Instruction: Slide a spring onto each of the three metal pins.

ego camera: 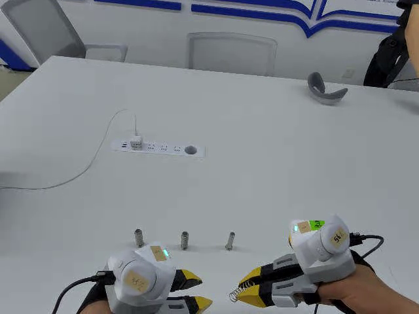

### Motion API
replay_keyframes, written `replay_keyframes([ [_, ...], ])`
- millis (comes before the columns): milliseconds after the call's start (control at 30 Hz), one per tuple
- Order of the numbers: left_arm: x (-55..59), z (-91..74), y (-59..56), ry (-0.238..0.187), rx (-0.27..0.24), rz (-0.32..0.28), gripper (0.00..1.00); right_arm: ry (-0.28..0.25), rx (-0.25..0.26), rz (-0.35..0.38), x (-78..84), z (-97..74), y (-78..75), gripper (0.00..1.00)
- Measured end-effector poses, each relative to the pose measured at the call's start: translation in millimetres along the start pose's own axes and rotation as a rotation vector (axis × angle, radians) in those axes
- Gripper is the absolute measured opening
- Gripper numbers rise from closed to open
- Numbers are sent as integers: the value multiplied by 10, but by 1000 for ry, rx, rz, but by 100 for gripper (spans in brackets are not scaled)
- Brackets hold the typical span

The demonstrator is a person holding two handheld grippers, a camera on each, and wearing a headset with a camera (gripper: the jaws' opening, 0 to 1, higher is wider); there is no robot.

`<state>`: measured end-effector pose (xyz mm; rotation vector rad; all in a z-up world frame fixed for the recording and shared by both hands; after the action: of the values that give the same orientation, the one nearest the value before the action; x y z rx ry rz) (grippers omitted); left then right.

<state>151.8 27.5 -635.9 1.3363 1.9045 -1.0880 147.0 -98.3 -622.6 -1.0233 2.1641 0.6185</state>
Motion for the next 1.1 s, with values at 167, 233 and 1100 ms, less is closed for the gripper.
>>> replay_keyframes([
  [167,10,-27,44,-4,-23,-10,25,0,24,3,6,-9,-69,12],
  [233,17,-39,72,-10,-33,-20,26,1,32,2,-1,-18,-87,12],
  [1100,117,-227,280,-43,-131,-95,38,64,129,-11,-56,31,-454,12],
])
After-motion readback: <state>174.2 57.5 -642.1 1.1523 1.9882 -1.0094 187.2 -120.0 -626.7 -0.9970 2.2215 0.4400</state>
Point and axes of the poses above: the centre of the closed fingertips' face, and the gripper's own axes: z roughly forward along the fingers, y roughly to its left, x roughly out of its underside, the point moved 5 cm from there along -z, roughly backward along the fingers, and after that the axes turned 15 degrees about x, right-handed, at the moved point
